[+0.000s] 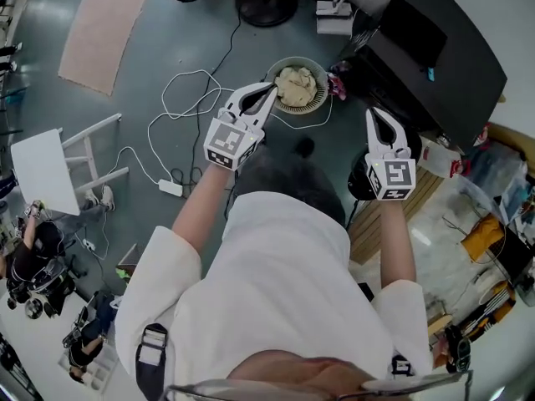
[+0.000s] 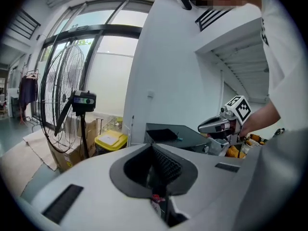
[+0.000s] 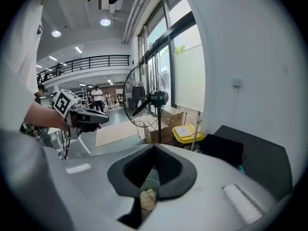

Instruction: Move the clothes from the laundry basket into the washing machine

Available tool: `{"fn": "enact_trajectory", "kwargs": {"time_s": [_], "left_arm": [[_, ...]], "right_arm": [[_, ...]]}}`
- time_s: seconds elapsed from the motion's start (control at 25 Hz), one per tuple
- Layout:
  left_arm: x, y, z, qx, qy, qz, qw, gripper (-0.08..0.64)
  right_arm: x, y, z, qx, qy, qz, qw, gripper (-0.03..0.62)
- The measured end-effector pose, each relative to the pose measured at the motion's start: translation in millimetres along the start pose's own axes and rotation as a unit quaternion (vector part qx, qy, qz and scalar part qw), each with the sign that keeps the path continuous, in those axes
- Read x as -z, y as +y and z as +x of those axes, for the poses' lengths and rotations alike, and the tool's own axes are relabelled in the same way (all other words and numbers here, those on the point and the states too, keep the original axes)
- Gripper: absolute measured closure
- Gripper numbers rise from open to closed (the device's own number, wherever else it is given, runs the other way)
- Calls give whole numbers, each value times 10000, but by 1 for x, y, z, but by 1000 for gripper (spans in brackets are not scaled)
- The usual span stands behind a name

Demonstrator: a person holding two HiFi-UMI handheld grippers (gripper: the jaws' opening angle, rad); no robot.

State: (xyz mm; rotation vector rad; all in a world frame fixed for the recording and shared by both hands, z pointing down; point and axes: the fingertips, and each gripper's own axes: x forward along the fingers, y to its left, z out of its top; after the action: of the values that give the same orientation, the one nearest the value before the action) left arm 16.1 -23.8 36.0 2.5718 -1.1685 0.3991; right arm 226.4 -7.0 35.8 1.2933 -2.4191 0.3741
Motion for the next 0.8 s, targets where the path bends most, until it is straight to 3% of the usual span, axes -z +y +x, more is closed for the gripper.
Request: {"fn": "enact_trajectory", "kwargs": {"time_s": [0.28,0.8], "left_arm": [[49,9,2,-116,230,-195,9995,554],[136,48,26,-131,508,-158,9985,554]], "right_arm": [[36,10,33,-280,311,-12,9991,581],[116,42,112,-860,938,-222,9916,581]]}}
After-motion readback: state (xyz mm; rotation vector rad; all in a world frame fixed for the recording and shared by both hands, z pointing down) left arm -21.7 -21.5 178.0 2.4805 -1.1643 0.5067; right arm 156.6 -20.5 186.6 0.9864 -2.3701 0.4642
